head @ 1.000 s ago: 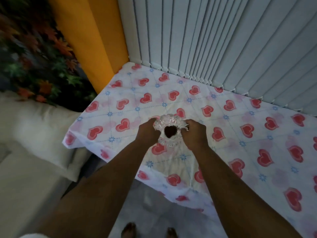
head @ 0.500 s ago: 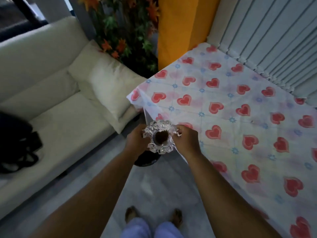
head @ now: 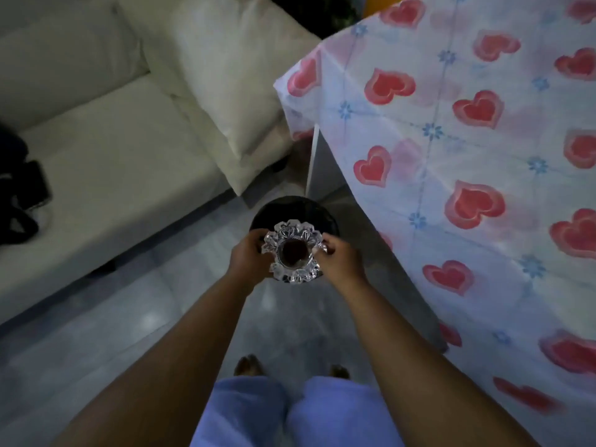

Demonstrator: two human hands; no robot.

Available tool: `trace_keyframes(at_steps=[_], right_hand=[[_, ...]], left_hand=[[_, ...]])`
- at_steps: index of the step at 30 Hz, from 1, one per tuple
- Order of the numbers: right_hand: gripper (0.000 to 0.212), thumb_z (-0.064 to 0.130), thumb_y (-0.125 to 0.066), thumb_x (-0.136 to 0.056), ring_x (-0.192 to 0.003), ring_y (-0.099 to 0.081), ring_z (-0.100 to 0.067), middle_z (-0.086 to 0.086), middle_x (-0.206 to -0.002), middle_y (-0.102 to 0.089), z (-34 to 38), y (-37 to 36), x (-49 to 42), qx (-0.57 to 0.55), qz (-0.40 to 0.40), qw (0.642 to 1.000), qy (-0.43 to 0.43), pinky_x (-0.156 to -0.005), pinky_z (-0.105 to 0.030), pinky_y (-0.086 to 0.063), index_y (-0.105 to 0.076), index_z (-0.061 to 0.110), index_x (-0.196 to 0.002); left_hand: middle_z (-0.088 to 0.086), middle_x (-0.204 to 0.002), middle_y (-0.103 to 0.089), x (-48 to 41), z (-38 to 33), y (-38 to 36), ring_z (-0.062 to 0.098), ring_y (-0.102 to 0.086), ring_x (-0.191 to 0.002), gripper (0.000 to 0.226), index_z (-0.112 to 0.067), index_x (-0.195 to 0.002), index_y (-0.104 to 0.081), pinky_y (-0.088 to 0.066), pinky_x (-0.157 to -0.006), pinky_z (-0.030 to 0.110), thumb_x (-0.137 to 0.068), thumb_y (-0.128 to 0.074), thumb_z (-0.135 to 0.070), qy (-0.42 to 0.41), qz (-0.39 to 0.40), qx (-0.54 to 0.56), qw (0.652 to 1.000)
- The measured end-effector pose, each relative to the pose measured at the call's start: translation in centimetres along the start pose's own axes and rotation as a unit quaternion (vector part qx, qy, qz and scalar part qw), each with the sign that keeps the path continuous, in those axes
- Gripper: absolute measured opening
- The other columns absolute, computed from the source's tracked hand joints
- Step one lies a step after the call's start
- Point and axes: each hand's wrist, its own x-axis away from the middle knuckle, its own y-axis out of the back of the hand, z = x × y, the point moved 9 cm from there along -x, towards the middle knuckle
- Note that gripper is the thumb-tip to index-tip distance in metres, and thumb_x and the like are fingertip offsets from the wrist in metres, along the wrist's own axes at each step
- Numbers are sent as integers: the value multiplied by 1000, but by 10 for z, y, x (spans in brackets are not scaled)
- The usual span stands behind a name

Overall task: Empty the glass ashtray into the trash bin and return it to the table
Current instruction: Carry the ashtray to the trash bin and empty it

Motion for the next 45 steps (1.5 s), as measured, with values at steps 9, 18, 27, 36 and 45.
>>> trace_keyframes(at_steps=[9, 18, 27, 36, 45], right_hand=[[42, 50, -51, -92, -92, -70, -23, -9, -108, -73, -137, -122, -141, -319, 8, 938, -137, -69, -31, -59, -71, 15, -105], [83, 79, -41, -75, -121, -55, -46, -20, -131, -62, -134, -214, -170, -623, 255, 722, -161, -96, -66, -42, -60, 19, -128], [68, 70, -47, -77, -102, -63, -40, -16, -115, -69, -123, -202, -168, -596, 298, 735, -125, -81, -49, -48, -69, 18, -114], [95, 42, -82, -55, -130, -42, -30, -6, -145, -35, -96, -193, -198, 193, 69, 952, 229, -108, -37, -39, -43, 34, -141], [100, 47, -74, -61, -138, -19, -38, -4, -156, -17, -82, -223, -180, 450, 129, 809, 355, -105, -57, -34, -23, 36, -147]], left_hand=[[17, -115, -63, -151, 119, -49, 39, -67, -96, 49, -21, -118, -60, -61, -74, 56, -76, -62, 4, -1, 10, 50, 999], [9, -104, -72, -217, 128, -70, 32, -70, -98, 39, -32, -99, -69, -57, -86, 55, -65, -70, -12, -101, 60, 30, 993], [6, -128, -66, -212, 99, -48, 24, -57, -123, 41, -18, -127, -61, -43, -103, 34, -92, -55, -39, -225, -60, -210, 950], [0, -165, 3, -215, 164, -42, 20, 12, -150, 67, -19, -152, -3, -15, -121, 45, -97, -17, -54, -227, -120, -259, 931], [0, -165, 7, -213, 159, -47, 22, 14, -150, 69, -18, -152, -2, -13, -123, 46, -96, -15, -57, -241, -161, -309, 906]])
